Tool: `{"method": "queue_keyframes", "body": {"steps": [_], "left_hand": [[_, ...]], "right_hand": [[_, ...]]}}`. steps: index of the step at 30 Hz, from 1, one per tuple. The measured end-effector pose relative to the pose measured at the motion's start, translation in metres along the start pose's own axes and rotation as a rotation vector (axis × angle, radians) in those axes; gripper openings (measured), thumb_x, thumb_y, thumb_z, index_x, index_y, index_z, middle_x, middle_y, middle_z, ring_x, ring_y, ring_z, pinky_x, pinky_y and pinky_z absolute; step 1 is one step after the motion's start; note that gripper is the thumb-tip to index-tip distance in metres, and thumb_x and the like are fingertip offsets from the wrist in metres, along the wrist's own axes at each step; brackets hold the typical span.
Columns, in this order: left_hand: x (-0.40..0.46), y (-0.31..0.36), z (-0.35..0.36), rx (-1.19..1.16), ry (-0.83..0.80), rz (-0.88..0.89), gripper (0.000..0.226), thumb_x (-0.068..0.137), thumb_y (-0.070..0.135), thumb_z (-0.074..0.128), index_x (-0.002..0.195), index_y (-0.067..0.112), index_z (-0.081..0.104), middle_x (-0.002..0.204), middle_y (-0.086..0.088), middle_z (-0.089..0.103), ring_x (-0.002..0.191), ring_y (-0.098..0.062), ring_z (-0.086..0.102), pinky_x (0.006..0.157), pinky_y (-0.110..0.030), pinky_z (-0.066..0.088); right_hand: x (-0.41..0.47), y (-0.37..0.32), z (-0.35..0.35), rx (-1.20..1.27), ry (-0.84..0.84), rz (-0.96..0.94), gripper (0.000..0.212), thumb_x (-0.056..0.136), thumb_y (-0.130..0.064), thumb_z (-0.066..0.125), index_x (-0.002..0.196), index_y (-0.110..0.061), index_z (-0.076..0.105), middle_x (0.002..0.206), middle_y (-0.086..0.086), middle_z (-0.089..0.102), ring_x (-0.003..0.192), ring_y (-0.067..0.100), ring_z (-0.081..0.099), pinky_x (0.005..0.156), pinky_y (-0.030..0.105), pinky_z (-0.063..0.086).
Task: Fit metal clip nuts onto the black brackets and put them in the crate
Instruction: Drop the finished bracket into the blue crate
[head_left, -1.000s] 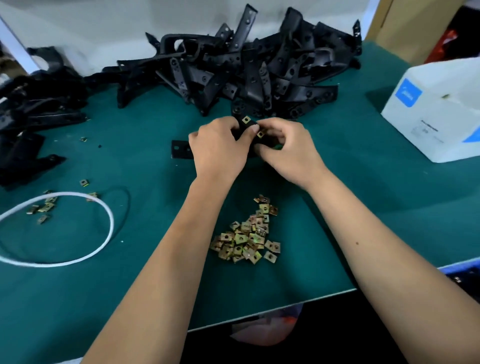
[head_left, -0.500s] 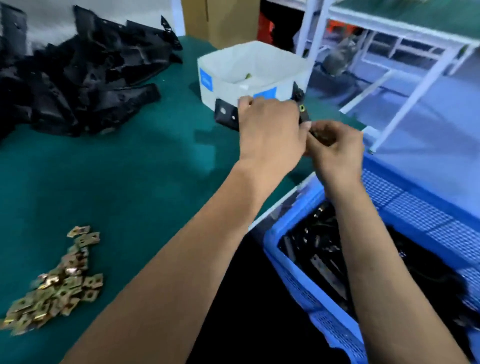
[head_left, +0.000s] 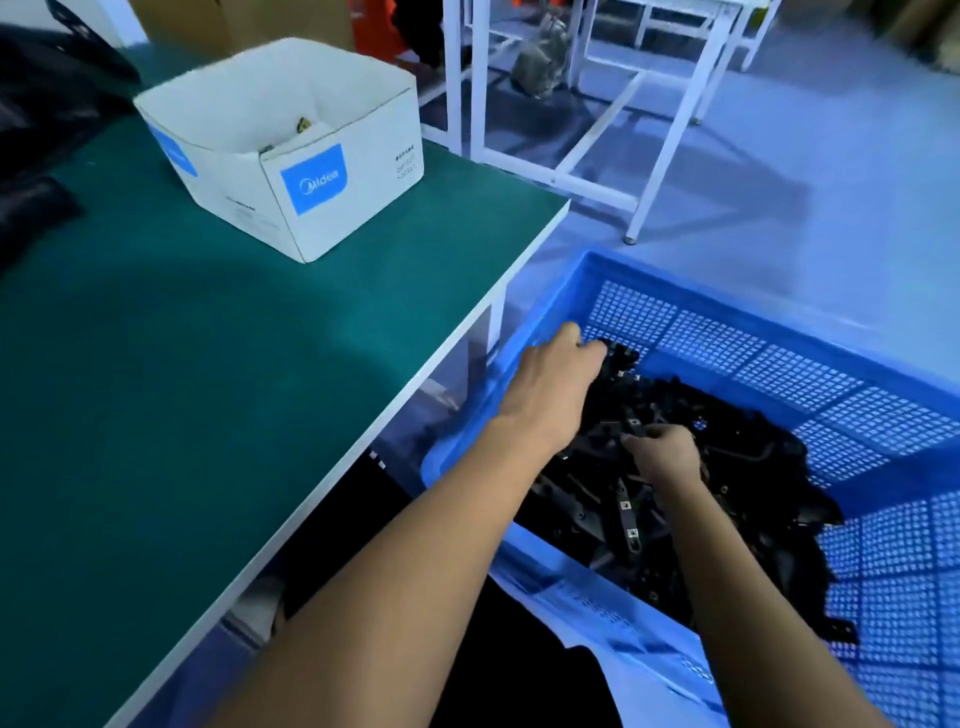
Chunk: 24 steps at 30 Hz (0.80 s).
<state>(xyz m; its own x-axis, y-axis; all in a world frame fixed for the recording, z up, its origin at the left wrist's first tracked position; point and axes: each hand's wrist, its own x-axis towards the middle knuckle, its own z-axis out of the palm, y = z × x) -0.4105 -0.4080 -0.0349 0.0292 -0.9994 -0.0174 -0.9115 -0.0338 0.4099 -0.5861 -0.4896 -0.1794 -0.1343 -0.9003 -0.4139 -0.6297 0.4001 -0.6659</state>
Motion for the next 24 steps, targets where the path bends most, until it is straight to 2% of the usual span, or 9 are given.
{"method": "queue_keyframes", "body": {"steps": [3,5,7,11,13,17,19,21,24], "left_hand": [[-0.005,-0.015,0.019,-0.021,-0.065,-0.02,0.029,0.083,-0.012,0.052,0.101,0.009,0.058,0.113,-0.013,0.051,0.097,-0.035,0.056,0.08,-0.045,0.049],[-0.008,-0.021,0.028,-0.031,-0.088,-0.035,0.023,0.086,-0.008,0.059,0.1,0.01,0.06,0.115,-0.011,0.052,0.098,-0.033,0.056,0.082,-0.043,0.05],[-0.01,-0.024,0.032,-0.068,-0.105,-0.051,0.02,0.087,-0.003,0.067,0.097,0.013,0.059,0.112,-0.004,0.048,0.094,-0.031,0.056,0.082,-0.047,0.051],[-0.009,-0.022,0.019,-0.153,0.05,-0.042,0.016,0.09,0.014,0.072,0.101,0.019,0.061,0.115,0.004,0.047,0.092,-0.022,0.056,0.082,-0.041,0.051],[-0.006,-0.017,0.0,-0.211,0.189,-0.016,0.018,0.09,0.016,0.071,0.105,0.021,0.061,0.116,0.006,0.047,0.091,-0.018,0.055,0.078,-0.037,0.048],[-0.008,-0.02,-0.057,-0.316,0.506,0.056,0.023,0.085,0.012,0.073,0.105,0.018,0.064,0.113,0.002,0.054,0.093,-0.02,0.06,0.084,-0.04,0.052],[-0.02,-0.033,-0.088,-0.345,0.631,0.022,0.023,0.083,0.012,0.071,0.103,0.02,0.065,0.111,0.003,0.055,0.09,-0.018,0.06,0.084,-0.039,0.053],[-0.042,-0.055,-0.116,-0.32,0.736,-0.05,0.022,0.082,0.012,0.066,0.102,0.022,0.065,0.109,0.005,0.056,0.087,-0.012,0.059,0.084,-0.035,0.052],[-0.091,-0.099,-0.149,-0.313,0.895,-0.177,0.024,0.08,0.006,0.059,0.1,0.018,0.067,0.104,0.001,0.062,0.088,-0.013,0.063,0.083,-0.036,0.053]], "right_hand": [[-0.002,0.01,0.013,-0.239,-0.006,0.025,0.031,0.091,-0.032,0.073,0.105,-0.005,0.07,0.092,0.01,0.069,0.085,0.03,0.065,0.077,0.036,0.055],[-0.004,0.008,0.018,-0.356,0.055,0.041,0.04,0.091,-0.04,0.071,0.115,-0.008,0.063,0.12,0.016,0.064,0.115,0.038,0.059,0.096,0.046,0.053],[-0.007,-0.003,0.02,-0.389,0.114,0.001,0.045,0.091,-0.041,0.07,0.125,-0.011,0.061,0.135,0.018,0.056,0.129,0.042,0.048,0.102,0.051,0.049],[-0.019,-0.043,0.013,-0.208,0.216,-0.27,0.031,0.091,-0.026,0.068,0.118,-0.009,0.07,0.119,0.018,0.069,0.113,0.037,0.062,0.095,0.042,0.053],[-0.036,-0.074,0.006,-0.141,0.297,-0.404,0.029,0.092,-0.021,0.066,0.117,-0.009,0.071,0.114,0.015,0.072,0.109,0.035,0.065,0.092,0.038,0.051],[-0.093,-0.147,0.002,0.011,0.408,-0.744,0.024,0.09,-0.014,0.061,0.111,-0.013,0.072,0.1,0.008,0.073,0.091,0.028,0.067,0.079,0.034,0.046],[-0.128,-0.184,0.011,0.046,0.367,-0.908,0.021,0.086,-0.013,0.059,0.102,-0.014,0.072,0.09,0.006,0.072,0.08,0.027,0.064,0.07,0.037,0.048],[-0.165,-0.219,0.031,0.005,0.269,-1.037,0.016,0.084,-0.014,0.058,0.094,-0.015,0.07,0.083,0.008,0.071,0.073,0.03,0.06,0.062,0.039,0.042],[-0.22,-0.263,0.078,-0.03,0.048,-1.17,0.018,0.086,-0.02,0.055,0.097,-0.019,0.069,0.083,0.008,0.073,0.073,0.033,0.059,0.061,0.035,0.036]]}}
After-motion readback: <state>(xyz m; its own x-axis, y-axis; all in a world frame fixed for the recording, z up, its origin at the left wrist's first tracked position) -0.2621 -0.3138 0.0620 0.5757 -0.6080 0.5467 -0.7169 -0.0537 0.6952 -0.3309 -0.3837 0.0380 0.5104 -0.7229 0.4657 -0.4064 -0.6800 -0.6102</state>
